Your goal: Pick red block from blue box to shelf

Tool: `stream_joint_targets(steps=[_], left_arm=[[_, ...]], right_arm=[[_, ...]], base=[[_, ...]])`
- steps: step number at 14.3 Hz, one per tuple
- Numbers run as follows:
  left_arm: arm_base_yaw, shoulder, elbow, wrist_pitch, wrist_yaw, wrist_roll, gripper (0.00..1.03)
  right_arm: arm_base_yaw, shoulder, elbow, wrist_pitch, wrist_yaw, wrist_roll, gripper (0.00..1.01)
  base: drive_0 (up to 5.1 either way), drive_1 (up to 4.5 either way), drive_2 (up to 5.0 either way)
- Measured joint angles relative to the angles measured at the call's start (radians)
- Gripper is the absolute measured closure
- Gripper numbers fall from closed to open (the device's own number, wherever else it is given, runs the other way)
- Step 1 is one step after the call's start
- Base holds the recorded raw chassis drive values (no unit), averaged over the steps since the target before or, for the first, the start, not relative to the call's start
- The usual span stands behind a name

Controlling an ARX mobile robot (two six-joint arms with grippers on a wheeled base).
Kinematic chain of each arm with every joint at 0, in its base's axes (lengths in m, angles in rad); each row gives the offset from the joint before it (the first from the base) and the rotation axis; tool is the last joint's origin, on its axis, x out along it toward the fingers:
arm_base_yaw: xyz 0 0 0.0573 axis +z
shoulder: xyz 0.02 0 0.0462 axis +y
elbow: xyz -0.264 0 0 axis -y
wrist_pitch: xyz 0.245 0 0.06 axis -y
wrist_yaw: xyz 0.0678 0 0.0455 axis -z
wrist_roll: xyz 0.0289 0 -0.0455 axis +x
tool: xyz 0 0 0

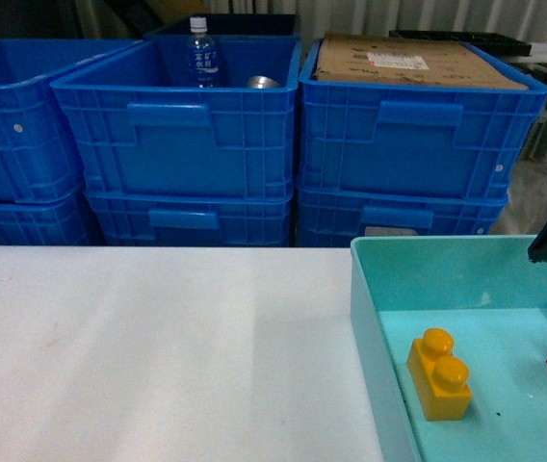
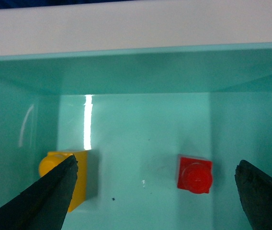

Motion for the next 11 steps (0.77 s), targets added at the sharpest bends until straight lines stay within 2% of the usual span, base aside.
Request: stream_joint_targets(steps=[4,6,9,11], left_arm=[[0.000,0.000,0.000,0.000,0.000,0.000,0.05],[0.000,0.000,0.000,0.000,0.000,0.000,0.05],[0.000,0.000,0.000,0.000,0.000,0.000,0.05],[0.000,0.000,0.000,0.000,0.000,0.000,0.05]], right_arm=[[0.022,0.048,-0.007,0.017,0.055,0.006,0.03],[0.042,0.082,-0.020,0.038,0.107,0.018,0.03],[0.060,0.142,-0.035,0.081,0.211,0.044,0.03],[0.060,0.169,-0.036,0.078,0.227,0.065,0.03]], base=[[0.0,0.00,0.0],[0.0,0.00,0.0],[0.0,0.00,0.0],[0.0,0.00,0.0]])
